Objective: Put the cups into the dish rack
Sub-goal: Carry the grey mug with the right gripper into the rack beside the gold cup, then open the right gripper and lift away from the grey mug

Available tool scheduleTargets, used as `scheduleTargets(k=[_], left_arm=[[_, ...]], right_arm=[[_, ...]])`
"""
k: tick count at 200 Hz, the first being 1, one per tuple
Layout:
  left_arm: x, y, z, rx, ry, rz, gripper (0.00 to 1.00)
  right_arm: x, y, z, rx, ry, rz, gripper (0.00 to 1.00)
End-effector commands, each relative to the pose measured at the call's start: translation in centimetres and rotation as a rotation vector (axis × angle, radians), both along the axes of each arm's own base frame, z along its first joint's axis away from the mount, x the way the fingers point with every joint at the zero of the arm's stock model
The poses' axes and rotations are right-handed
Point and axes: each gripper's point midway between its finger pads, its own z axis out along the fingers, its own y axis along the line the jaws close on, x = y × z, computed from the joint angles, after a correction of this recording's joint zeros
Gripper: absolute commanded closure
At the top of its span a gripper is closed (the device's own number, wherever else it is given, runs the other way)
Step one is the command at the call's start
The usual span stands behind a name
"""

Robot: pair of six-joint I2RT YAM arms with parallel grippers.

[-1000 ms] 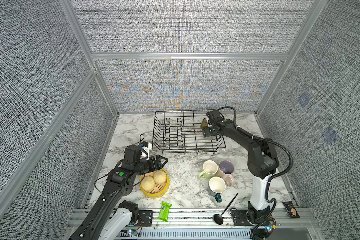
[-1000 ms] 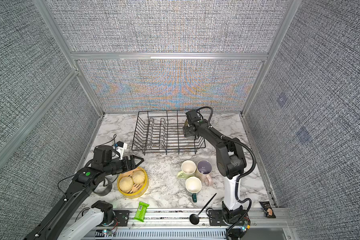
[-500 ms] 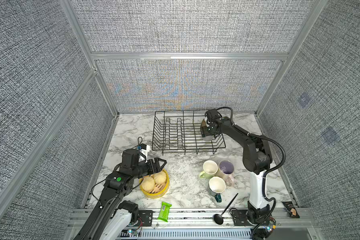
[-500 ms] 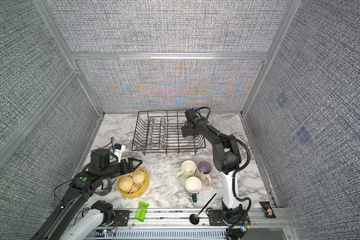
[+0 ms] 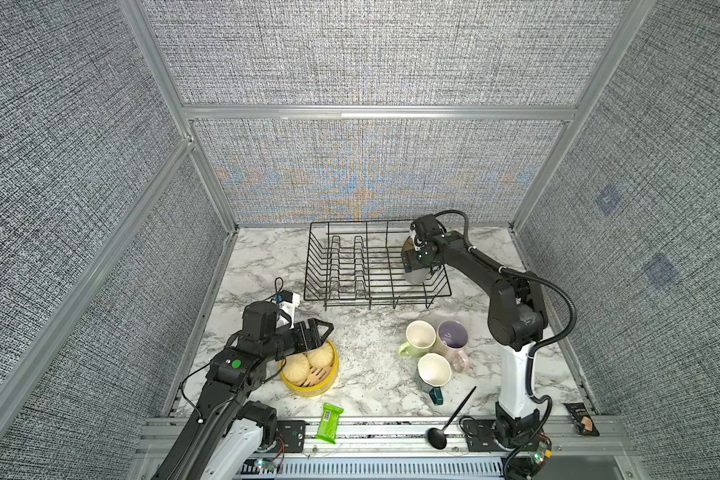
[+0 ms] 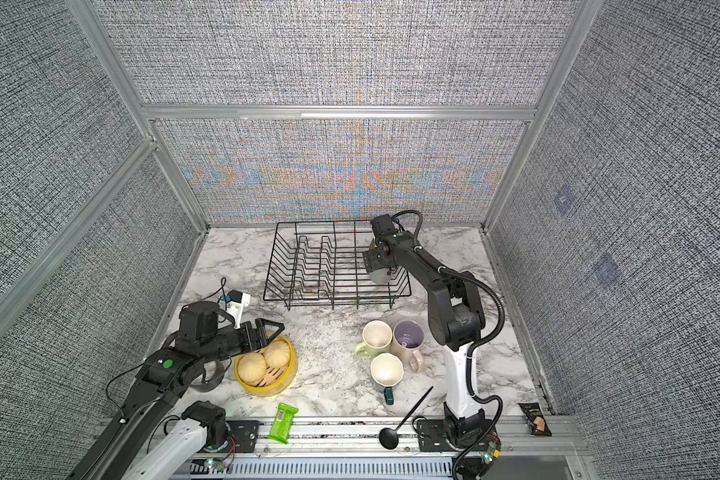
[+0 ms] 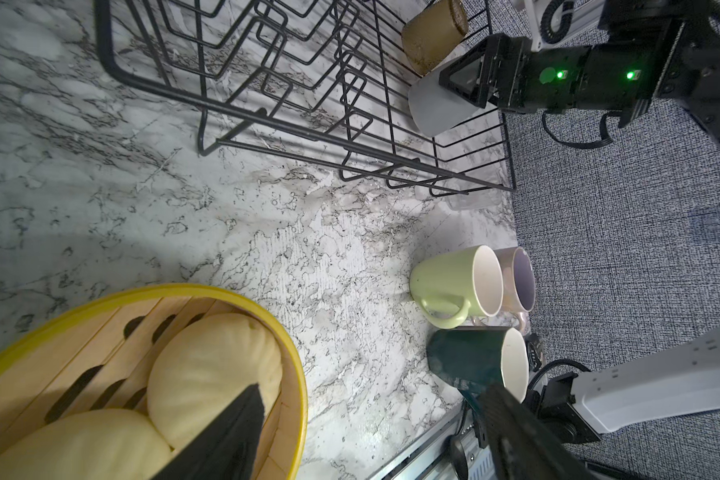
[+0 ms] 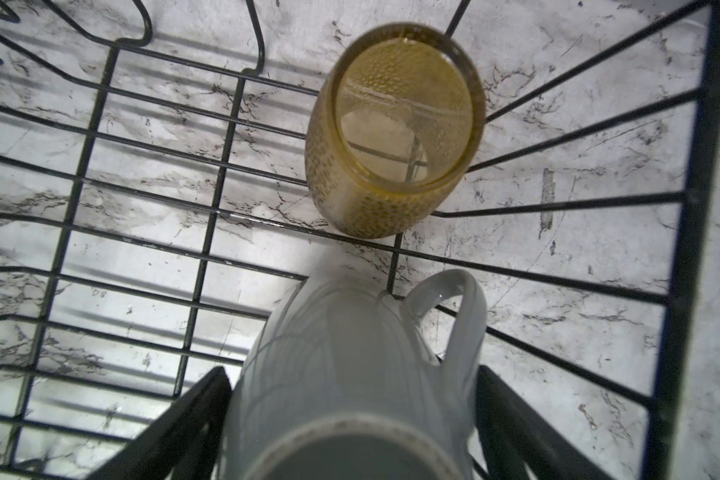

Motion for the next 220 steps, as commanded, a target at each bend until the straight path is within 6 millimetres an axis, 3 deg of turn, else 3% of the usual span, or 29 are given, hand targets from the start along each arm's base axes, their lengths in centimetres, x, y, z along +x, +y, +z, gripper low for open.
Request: scheduleTargets(k=[1, 29, 60, 95, 132, 157, 161, 220], left_arm=[[0.1, -0.5, 0.8, -0.028, -0.032, -0.027, 0.16], [-0.9, -3.2, 2.6, -0.177, -0.08, -0.191, 0.15], [-1.3, -3.5, 2.9, -0.161, -0.089, -0.232, 0.15], [-1.7, -4.6, 3.6, -0.18, -0.111, -0.294, 0.15], [-1.5, -6.0, 1.9, -0.078, -0.104, -0.296, 0.15], [-1.2, -7.5, 1.1, -0.034, -0.108, -0.316, 0.16], [-1.1, -7.7, 1.0, -0.028, -0.108, -0.316, 0.17], [-0.2, -12.4, 1.0, 0.041, -0.145, -0.402, 0.19]], right_arm=[[-0.2, -0.3, 1.0, -0.014, -0.011, -0.002, 0.09], [-0.8, 0.3, 3.6, 0.008, -0.066, 0.018, 0.06], [-2.3, 0.2, 8.1, 0.06, -0.169, 0.004, 0.04], [-4.9, -1.5, 12.3, 0.135, -0.33, -0.047, 0.03], [-8.7, -4.4, 14.8, 0.177, -0.477, -0.119, 0.01], [-11.1, -6.9, 15.2, 0.185, -0.575, -0.182, 0.01], [-11.7, -7.5, 14.1, 0.178, -0.567, -0.197, 0.01], [-14.9, -15.0, 9.6, 0.268, -0.644, -0.469, 0.01]])
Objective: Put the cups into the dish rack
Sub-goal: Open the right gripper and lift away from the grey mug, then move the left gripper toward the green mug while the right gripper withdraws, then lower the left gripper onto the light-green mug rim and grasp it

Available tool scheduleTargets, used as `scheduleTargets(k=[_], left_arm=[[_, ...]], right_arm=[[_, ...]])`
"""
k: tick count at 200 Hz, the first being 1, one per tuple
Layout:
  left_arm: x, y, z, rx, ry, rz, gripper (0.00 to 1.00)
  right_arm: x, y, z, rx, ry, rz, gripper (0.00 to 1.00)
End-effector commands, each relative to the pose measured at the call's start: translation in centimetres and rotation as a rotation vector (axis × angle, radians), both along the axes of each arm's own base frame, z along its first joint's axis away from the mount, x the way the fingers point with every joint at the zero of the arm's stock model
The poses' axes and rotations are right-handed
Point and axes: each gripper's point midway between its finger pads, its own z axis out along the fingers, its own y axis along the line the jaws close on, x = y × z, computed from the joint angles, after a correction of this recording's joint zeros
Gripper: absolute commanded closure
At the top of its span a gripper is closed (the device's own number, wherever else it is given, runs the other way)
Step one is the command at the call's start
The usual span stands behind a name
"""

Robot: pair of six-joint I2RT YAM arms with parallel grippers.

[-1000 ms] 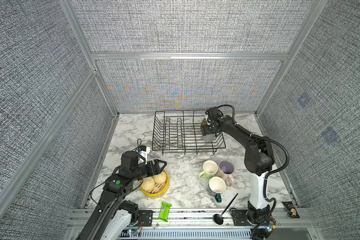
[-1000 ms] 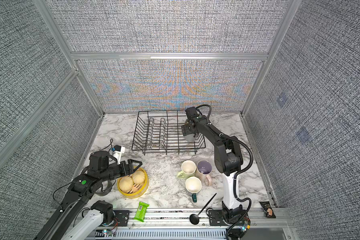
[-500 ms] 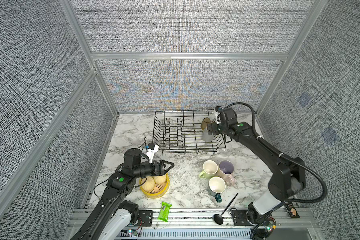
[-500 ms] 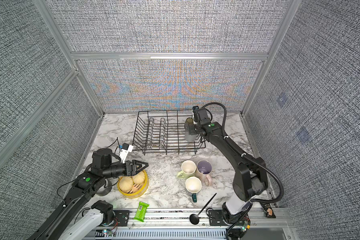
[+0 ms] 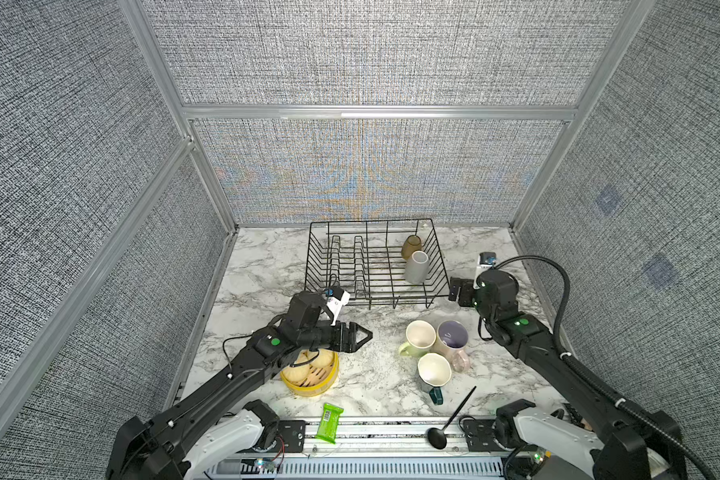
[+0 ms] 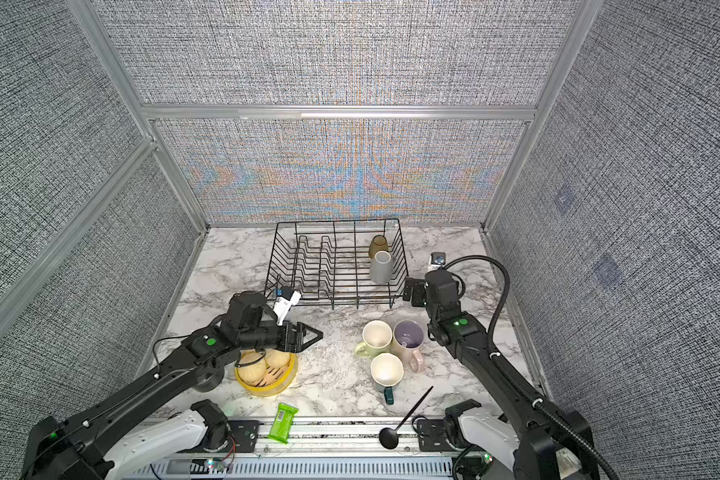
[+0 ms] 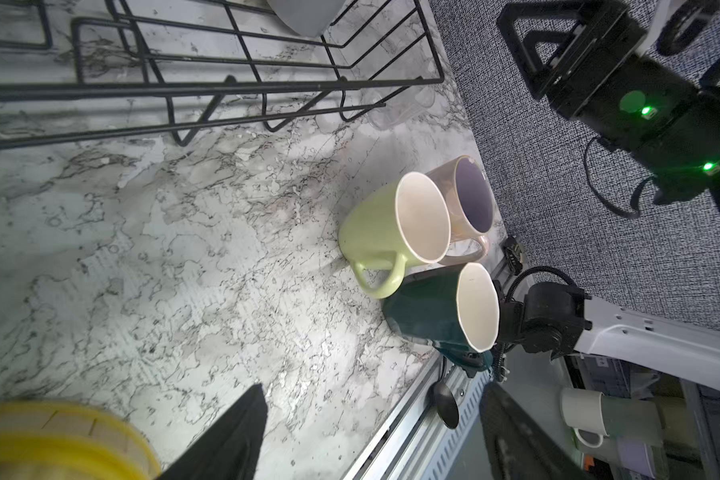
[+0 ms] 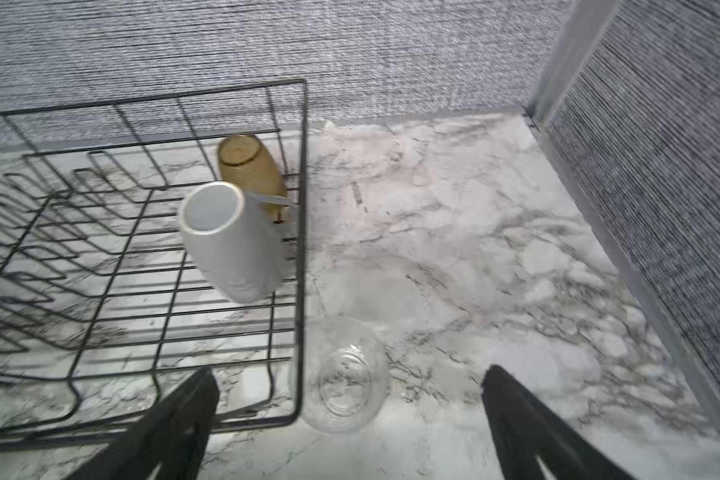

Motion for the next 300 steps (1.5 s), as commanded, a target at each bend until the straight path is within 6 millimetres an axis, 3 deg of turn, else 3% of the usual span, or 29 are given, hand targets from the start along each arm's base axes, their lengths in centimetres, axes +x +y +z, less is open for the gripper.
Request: scheduleTargets(k=[1, 28, 84, 148, 217, 234, 256, 300], left_arm=[[1.1, -1.8, 1.2, 0.004, -0.095, -0.015, 0.19], [0.8, -4.3, 0.9, 0.057, -0.128, -0.073, 0.19], [0.8, -8.3, -0.5, 0.155, -0.117, -0.168, 0.2], [2.5, -11.3, -2.0, 0.221, -0.097, -0.21, 0.2], [3.2, -12.4, -5.7, 0.331, -0.073, -0.213, 0.27], [3.4, -12.5, -6.1, 0.351, -0.085, -0.205, 0.27], [3.8, -12.2, -6.9, 0.41, -0.083, -0.196, 0.27], [4.0, -13.1, -8.3, 0.406, -0.058, -0.195, 0.33]], right_arm=[[0.2, -2.5, 1.0, 0.101, -0.103, -0.122, 0.01], [-0.4, -5.1, -1.7, 0.127, -0.057, -0.191, 0.01], [-1.7, -6.9, -5.8, 0.076, 0.005, -0.266, 0.01], [-1.8, -5.2, -5.0, 0.082, -0.046, -0.142, 0.01], [-1.7, -4.2, -4.8, 0.107, -0.103, -0.09, 0.01], [-2.2, -4.5, -4.2, 0.063, -0.097, -0.093, 0.01], [-3.7, -6.7, -3.8, -0.019, -0.14, -0.201, 0.01], [-3.4, -5.7, -3.5, -0.02, -0.144, -0.141, 0.01]])
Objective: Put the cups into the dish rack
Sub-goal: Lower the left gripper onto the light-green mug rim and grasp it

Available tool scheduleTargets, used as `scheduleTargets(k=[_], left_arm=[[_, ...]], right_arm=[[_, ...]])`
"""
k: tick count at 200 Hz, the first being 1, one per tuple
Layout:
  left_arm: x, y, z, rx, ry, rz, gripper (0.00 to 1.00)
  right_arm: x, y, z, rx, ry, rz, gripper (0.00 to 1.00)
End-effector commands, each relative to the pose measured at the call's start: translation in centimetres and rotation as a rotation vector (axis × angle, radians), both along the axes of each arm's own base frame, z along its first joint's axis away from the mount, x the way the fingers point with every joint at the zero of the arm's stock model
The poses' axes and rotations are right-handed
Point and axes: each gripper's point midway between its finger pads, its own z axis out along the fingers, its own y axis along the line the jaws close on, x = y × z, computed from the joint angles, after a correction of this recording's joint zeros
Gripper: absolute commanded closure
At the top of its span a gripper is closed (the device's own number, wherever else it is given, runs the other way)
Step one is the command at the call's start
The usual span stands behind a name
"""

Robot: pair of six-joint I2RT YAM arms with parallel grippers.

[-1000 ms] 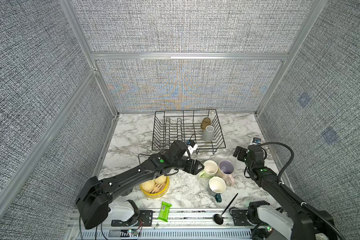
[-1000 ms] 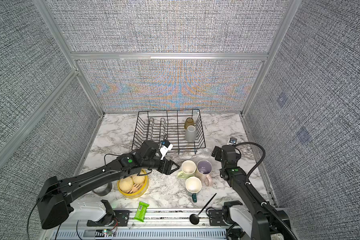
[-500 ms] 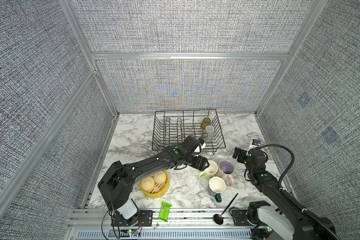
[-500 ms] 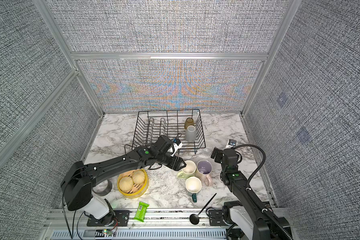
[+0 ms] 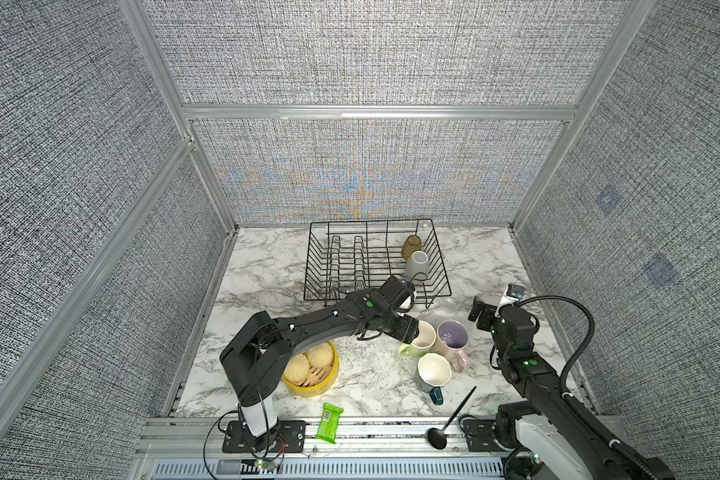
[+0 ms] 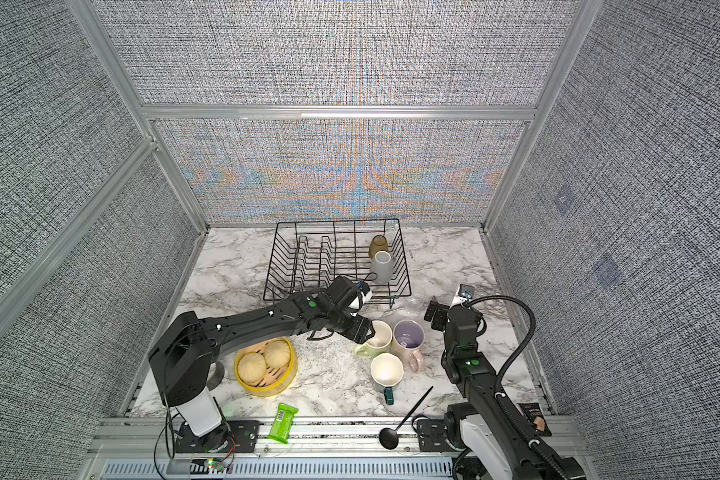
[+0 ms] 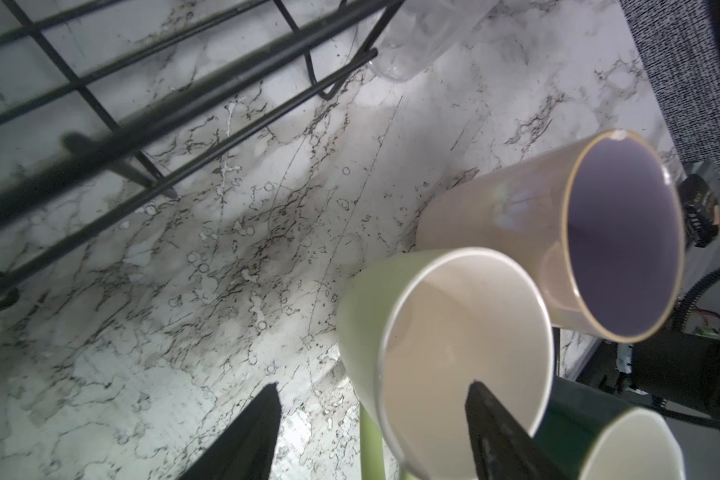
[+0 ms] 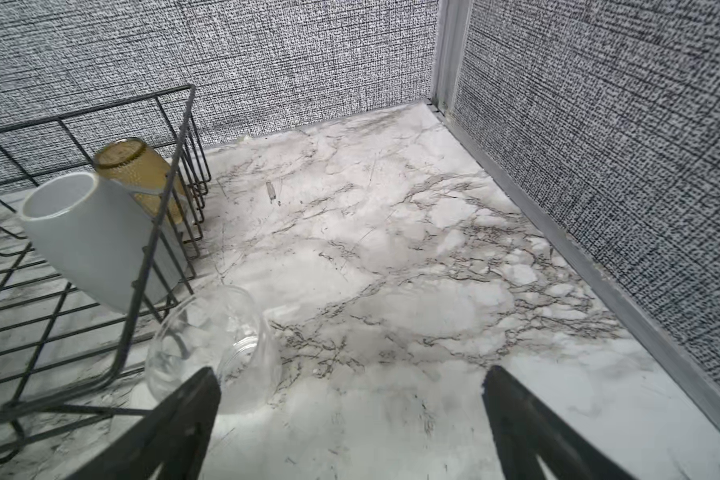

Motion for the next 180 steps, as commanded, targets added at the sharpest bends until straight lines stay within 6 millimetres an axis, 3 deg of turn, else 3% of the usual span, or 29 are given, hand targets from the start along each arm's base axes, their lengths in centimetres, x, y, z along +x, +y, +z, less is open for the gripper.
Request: scheduleTargets(k=[1, 37, 96, 119, 180], left_arm=[[0.2, -0.2, -0.6, 0.013, 0.002, 0.0, 0.33], [0.4, -0.2, -1.3, 0.029, 0.004, 0.009, 0.49], [0.4, 0.4, -1.9, 0.054, 0.002, 0.022, 0.86], [0.3, 1.0, -1.8, 0.073, -0.001, 0.033, 0.95], [0.3, 2.4, -0.3, 0.09, -0.047, 0.043, 1.0]], right_arm=[[0.2, -0.2, 0.7, -0.023, -0.017, -0.011, 0.01], [0.5, -0.1, 0.7, -0.024, -0.009, -0.004, 0.01], [0.7, 0.0, 0.6, -0.014, -0.007, -0.006, 0.01], [0.7, -0.1, 0.6, -0.014, -0.003, -0.017, 0.01], [0.6, 0.1, 0.3, 0.009, 0.028, -0.009, 0.01]])
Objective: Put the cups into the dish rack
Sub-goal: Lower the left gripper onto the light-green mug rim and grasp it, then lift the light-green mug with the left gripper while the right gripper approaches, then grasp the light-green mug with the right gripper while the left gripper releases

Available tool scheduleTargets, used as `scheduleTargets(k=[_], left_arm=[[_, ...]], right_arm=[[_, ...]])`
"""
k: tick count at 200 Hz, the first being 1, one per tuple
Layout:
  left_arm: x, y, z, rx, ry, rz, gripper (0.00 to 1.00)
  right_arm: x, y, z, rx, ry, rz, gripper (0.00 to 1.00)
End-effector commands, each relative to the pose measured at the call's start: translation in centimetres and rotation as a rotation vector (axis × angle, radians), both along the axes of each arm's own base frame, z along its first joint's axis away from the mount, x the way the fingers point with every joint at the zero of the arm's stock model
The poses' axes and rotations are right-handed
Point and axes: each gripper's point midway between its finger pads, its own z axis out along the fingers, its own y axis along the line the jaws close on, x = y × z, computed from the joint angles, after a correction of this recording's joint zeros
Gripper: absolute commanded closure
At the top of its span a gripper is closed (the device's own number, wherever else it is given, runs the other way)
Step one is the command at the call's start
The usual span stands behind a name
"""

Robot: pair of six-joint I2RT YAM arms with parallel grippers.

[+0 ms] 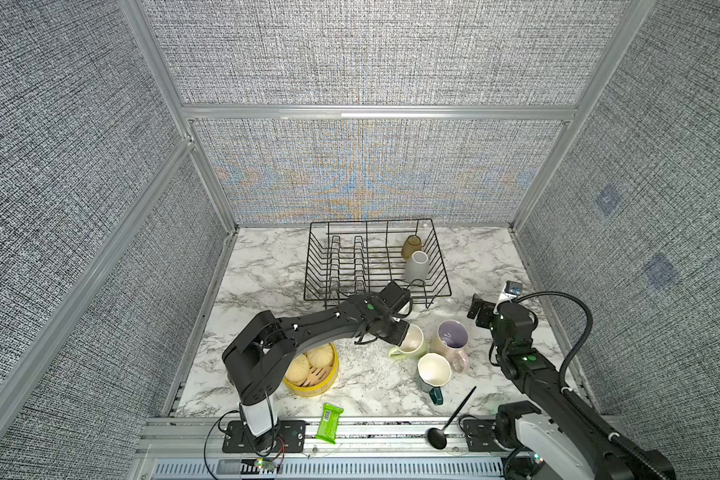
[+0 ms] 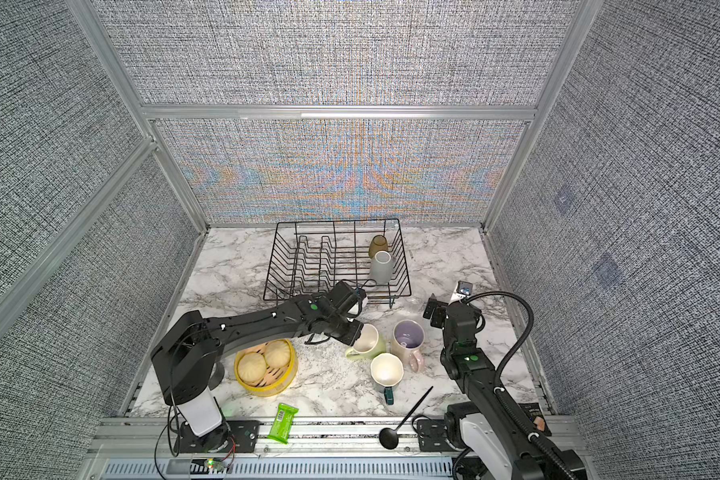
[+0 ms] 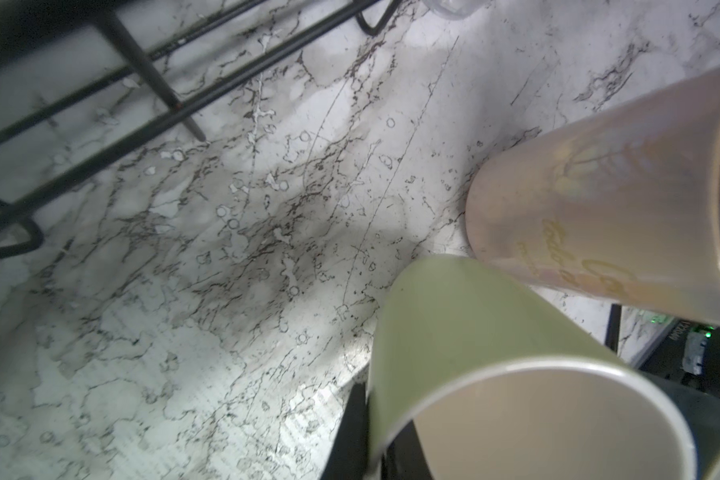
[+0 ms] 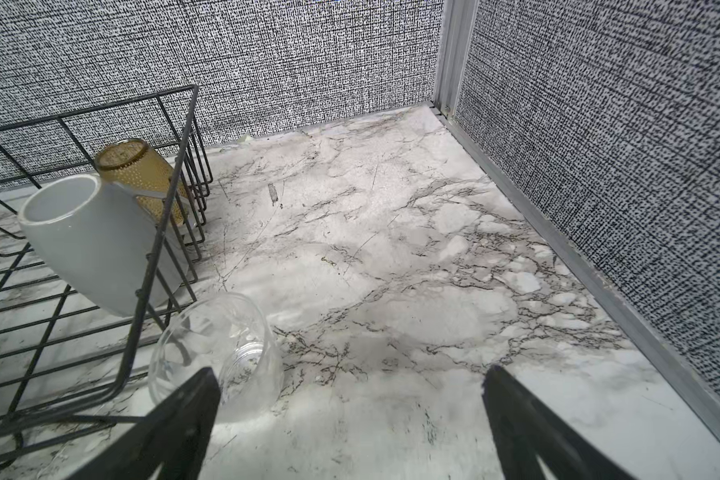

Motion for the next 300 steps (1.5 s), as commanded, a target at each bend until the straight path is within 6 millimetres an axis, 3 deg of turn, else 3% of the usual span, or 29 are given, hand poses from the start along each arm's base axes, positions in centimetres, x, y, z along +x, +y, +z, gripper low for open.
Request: scheduleTargets(k=[1, 55, 93, 115, 191, 229, 300], left_arm=[[0.6, 0.4, 1.2, -0.004, -0.046, 0.006, 1.0], [0.2, 1.4, 3.0, -0.036, -0.073, 0.028, 1.0], [0.1, 3.0, 7.0, -0.059, -0.139, 0.048, 1.0], [-0.1, 4.6, 9.6, -0.065, -0.183, 0.049, 1.0], [0.1, 8.1, 15.4, -0.41, -0.093, 0.134, 1.0], [-0.2, 8.3, 18.0, -0.622, -0.027, 0.128, 1.0], [-0.1, 9.7, 21.1, -0.875, 0.087, 0.114, 1.0]], right_arm=[[0.1, 0.1, 0.3, 0.016, 0.009, -0.003, 0.01], [0.4, 0.4, 0.0, 0.029, 0.046, 0.004, 0.01], [0.6, 1.3, 1.6, 0.065, 0.004, 0.05, 0.01], [0.5, 2.9, 2.8, 0.112, 0.022, 0.135, 0.01], [-0.4, 9.8, 9.4, 0.25, -0.011, 0.521, 0.01], [-1.9, 14.5, 12.8, 0.357, -0.075, 0.815, 0.01], [-5.3, 18.6, 19.7, 0.59, -0.149, 1.148, 0.01]])
